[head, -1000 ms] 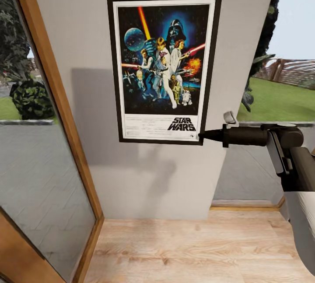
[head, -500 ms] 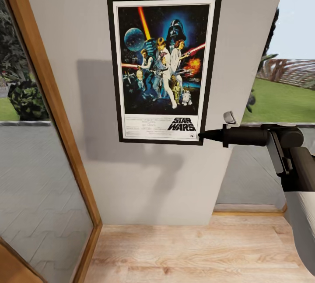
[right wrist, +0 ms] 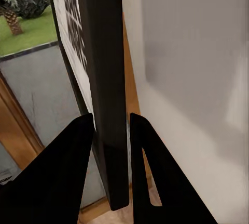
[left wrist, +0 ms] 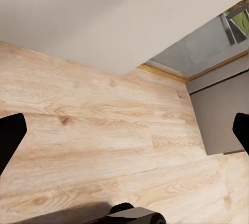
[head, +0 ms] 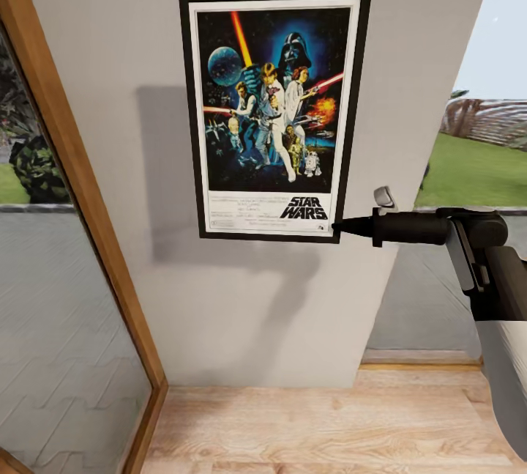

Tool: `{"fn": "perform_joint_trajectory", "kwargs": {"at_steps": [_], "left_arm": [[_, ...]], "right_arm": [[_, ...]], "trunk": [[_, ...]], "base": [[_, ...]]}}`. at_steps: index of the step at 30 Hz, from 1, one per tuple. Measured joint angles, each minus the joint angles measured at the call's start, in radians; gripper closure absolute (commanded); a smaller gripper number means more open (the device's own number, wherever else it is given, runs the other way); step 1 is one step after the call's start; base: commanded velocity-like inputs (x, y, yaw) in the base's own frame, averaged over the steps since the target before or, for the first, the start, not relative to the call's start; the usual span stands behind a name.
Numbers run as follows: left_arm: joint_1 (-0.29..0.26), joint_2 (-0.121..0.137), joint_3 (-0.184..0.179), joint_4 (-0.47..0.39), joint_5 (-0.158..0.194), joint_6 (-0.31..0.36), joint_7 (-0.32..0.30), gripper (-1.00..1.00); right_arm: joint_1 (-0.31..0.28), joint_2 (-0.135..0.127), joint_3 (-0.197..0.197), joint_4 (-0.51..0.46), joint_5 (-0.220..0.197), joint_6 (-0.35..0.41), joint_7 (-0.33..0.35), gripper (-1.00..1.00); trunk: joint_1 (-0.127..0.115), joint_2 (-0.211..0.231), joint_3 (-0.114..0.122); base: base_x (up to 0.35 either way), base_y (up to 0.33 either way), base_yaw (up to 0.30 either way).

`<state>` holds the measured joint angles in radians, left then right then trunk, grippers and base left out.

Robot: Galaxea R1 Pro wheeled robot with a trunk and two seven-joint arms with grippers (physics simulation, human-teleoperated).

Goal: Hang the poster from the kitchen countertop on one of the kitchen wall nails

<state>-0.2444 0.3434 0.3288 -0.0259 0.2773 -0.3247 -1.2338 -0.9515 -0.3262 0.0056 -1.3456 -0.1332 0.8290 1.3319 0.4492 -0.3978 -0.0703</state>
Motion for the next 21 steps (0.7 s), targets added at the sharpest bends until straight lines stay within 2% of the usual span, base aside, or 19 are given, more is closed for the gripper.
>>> {"fn": "perform_joint_trajectory", "kwargs": {"at_steps": [4,12,21], "left_arm": [[0.0,0.0,0.0,0.0,0.0,0.0,0.0,-1.0],[0.0,0.0,0.0,0.0,0.0,0.0,0.0,-1.0],[0.0,0.0,0.0,0.0,0.0,0.0,0.0,-1.0]], "right_arm": [[0.0,0.0,0.0,0.0,0.0,0.0,0.0,1.0],[0.0,0.0,0.0,0.0,0.0,0.0,0.0,1.0],[0.0,0.0,0.0,0.0,0.0,0.0,0.0,1.0]], "trunk": [[0.0,0.0,0.0],[0.0,0.0,0.0],[0.0,0.0,0.0]], "base": [[0.045,0.0,0.0],[0.239,0.0,0.0],[0.022,0.0,0.0]]}}
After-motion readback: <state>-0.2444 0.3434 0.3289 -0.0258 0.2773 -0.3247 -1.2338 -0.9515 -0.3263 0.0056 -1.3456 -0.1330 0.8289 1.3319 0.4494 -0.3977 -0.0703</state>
